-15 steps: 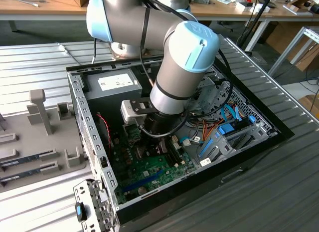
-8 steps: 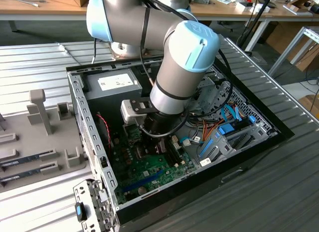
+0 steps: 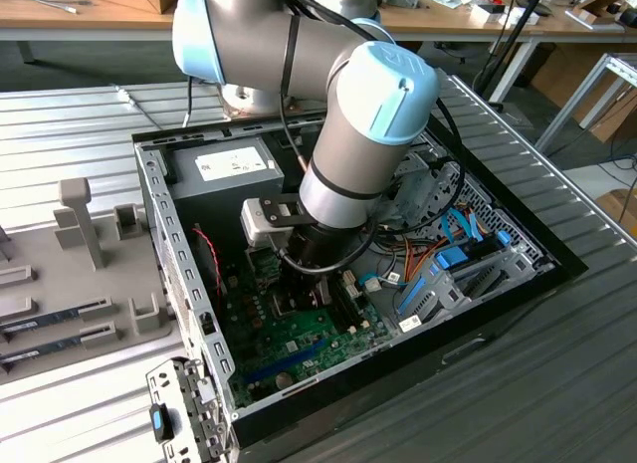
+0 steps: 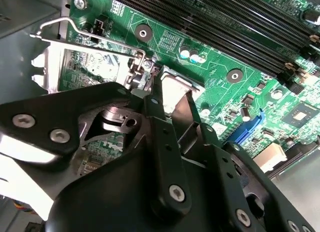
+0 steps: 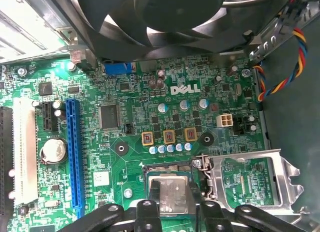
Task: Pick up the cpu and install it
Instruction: 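Close the cpu cover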
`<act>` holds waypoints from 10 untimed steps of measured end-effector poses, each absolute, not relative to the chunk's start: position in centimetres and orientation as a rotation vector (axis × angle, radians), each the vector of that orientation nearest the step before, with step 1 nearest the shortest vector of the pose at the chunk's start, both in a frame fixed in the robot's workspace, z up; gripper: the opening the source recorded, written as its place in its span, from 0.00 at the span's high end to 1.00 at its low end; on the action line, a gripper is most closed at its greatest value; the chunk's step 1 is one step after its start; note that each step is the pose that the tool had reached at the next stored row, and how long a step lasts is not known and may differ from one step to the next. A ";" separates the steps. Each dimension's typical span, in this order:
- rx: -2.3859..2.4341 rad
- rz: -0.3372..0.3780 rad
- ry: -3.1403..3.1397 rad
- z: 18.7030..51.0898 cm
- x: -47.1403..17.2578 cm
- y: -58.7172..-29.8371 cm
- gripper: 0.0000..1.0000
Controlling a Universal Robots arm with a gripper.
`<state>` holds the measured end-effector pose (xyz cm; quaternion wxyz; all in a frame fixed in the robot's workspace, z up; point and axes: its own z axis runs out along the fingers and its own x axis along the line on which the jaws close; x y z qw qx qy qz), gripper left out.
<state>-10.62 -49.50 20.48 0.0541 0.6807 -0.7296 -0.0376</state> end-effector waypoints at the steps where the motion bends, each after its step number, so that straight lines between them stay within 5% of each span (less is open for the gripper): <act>1: 2.068 -0.114 -2.216 20.5 -10.6 -49.5 0.64; 10: 2.100 -0.035 -2.254 20.4 -10.7 -49.4 0.64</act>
